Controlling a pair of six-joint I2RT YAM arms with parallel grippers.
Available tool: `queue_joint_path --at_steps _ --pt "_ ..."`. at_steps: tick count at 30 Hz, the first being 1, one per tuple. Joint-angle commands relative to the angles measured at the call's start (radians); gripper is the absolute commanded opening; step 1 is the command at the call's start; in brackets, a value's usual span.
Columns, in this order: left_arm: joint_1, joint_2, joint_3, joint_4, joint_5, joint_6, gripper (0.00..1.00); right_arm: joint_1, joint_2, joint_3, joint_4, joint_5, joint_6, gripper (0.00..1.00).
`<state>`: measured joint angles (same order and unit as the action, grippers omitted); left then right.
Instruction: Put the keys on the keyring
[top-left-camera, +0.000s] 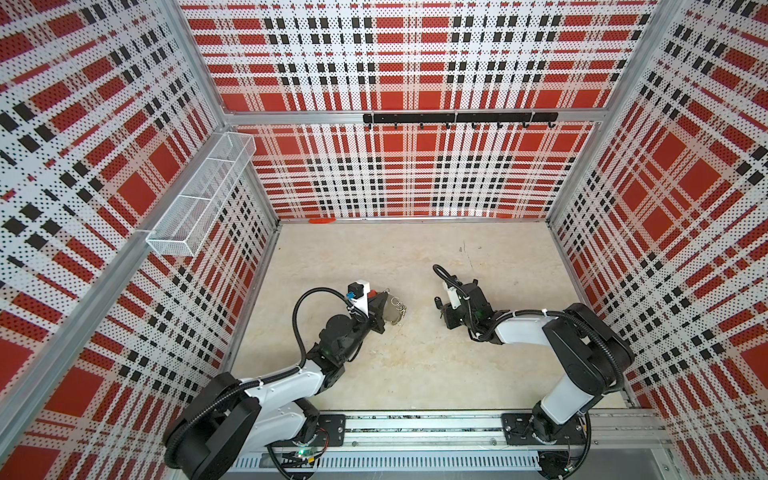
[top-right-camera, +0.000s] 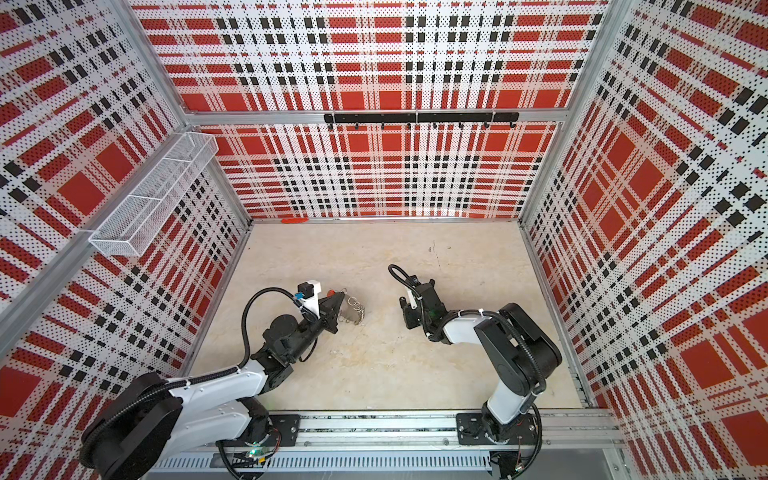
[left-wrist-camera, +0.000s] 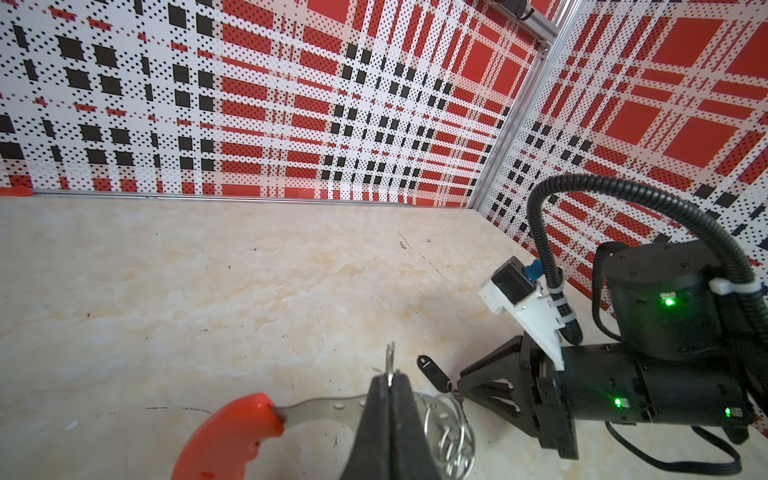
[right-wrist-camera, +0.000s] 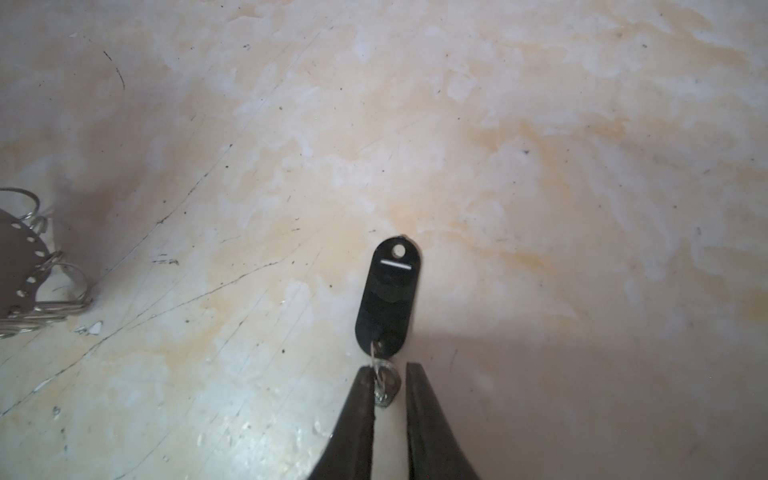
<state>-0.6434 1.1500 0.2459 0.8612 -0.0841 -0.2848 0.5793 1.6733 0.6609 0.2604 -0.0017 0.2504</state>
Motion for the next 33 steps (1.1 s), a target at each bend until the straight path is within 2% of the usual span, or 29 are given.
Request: queue_joint_path --at_steps 1,17,22,25,28,33 --pt "-0.008 0.005 0.012 0.039 0.002 0.011 0.00 -0.004 0.019 0.019 0.024 -0.004 -0.020 0.17" --pt "-0.007 0.008 0.013 0.039 -0.001 0.013 0.00 -0.003 0.028 0.012 0.049 -0.007 -0.022 0.10" --pt "-0.007 0.013 0.013 0.039 -0.006 0.016 0.00 -0.003 0.019 0.017 0.039 -0.008 -0.033 0.00" --pt "-0.007 0.025 0.018 0.039 0.004 0.019 0.00 -0.004 -0.049 0.017 -0.001 0.008 -0.032 0.00" --pt "-0.006 0.050 0.031 0.039 -0.003 0.052 0.00 -0.004 -0.193 -0.020 -0.029 0.045 0.014 0.00" --pt "-0.021 0.089 0.159 -0.092 0.064 0.030 0.00 -0.004 -0.415 -0.064 -0.068 0.149 0.120 0.00"
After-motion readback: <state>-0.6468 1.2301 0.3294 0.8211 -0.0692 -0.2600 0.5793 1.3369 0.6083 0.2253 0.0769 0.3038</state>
